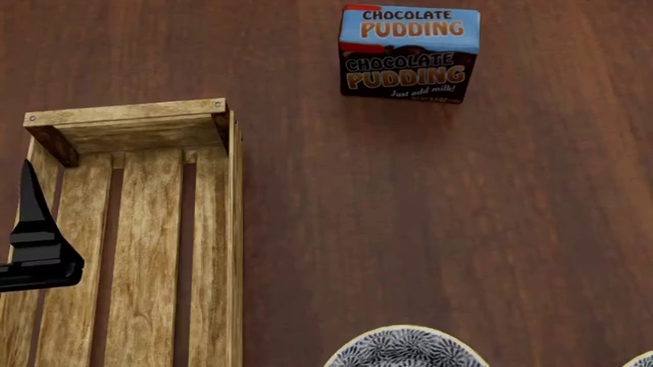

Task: Stack the left bowl on the right bowl and place them in the tray.

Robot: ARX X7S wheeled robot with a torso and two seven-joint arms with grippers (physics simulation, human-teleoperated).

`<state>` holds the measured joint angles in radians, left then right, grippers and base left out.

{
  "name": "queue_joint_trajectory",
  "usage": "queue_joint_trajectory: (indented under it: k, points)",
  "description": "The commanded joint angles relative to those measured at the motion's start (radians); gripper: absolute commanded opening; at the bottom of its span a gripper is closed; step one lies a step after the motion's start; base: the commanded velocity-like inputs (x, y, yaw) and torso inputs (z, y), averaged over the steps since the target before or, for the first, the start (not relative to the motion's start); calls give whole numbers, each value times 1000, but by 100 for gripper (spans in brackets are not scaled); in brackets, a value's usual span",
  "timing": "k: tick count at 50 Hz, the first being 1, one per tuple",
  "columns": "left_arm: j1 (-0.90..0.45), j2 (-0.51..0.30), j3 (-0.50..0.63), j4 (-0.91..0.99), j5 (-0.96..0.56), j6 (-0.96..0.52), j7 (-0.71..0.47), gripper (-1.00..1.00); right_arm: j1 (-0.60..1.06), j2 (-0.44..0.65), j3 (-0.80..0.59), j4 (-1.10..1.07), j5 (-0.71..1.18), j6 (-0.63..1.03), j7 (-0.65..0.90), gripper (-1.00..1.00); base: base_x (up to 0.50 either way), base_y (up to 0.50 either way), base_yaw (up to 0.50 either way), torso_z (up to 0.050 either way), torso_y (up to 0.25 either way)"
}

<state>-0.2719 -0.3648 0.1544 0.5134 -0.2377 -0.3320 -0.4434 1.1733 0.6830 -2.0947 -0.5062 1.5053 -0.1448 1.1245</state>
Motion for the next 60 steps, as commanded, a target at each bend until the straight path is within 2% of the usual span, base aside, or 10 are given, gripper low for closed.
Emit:
queue_joint_trajectory:
  k: [1,15,38,50,53,60]
  points:
    - [0,-3,0,2,-4,-1,-3,100,-22,-5,-6,22,8,14,-9,-100,0,3,3,0,0]
    - [-1,-3,-5,1,-13,0,-8,100,55,-38,-5,-92,11,90,149,-100,1,1,1,0,-2]
    - [-2,-4,-9,2,-23,-1,-18,100,168,-56,16,-222,62,169,316,-100,0,0,0,0,0]
    - [-4,-6,-5,-8,-22,5,-18,100,277,-52,35,-326,127,211,443,-100,0,0,0,0,0]
    - [-4,-6,-7,-9,-24,6,-19,100,346,-57,-20,-342,137,174,446,-100,0,0,0,0,0]
    - [-5,-8,-8,-6,-25,5,-22,100,559,-143,-279,-377,146,-39,446,-100,0,0,0,0,0]
